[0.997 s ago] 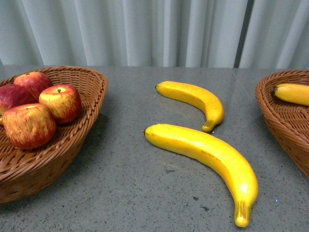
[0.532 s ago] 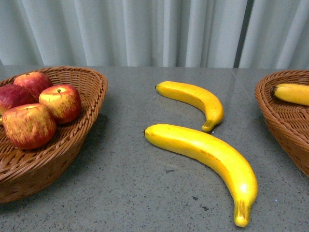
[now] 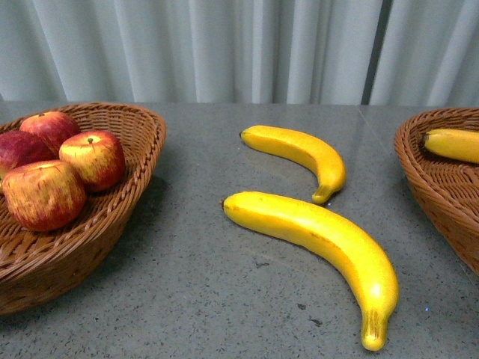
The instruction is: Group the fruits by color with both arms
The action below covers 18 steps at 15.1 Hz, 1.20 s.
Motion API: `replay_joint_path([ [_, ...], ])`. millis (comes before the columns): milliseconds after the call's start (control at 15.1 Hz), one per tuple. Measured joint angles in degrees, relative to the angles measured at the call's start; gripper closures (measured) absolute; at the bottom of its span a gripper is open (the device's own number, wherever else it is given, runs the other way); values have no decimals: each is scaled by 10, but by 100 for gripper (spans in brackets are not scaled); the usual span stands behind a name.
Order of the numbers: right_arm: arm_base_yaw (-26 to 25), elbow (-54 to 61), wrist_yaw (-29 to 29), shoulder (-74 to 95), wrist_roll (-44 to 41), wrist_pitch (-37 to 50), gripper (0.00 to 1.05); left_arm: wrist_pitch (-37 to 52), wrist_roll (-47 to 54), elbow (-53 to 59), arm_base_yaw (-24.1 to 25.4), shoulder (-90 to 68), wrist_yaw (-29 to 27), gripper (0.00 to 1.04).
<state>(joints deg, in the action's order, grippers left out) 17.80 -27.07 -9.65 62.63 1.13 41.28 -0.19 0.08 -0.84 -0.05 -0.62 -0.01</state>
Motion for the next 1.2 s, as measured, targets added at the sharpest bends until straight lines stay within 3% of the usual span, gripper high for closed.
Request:
replay_joint_path([
  [199, 59, -197, 34, 258, -68, -114, 7, 0, 0, 0, 0, 0, 0, 7],
  [399, 78, -308, 64, 350, -141, -256, 7, 0, 0, 0, 0, 0, 0, 7],
  [598, 84, -304, 60, 370, -187, -353, 7, 0, 0, 0, 0, 0, 0, 7],
  [1196, 84, -250, 50, 387, -230, -383, 9, 0, 0, 0, 0, 0, 0, 7],
])
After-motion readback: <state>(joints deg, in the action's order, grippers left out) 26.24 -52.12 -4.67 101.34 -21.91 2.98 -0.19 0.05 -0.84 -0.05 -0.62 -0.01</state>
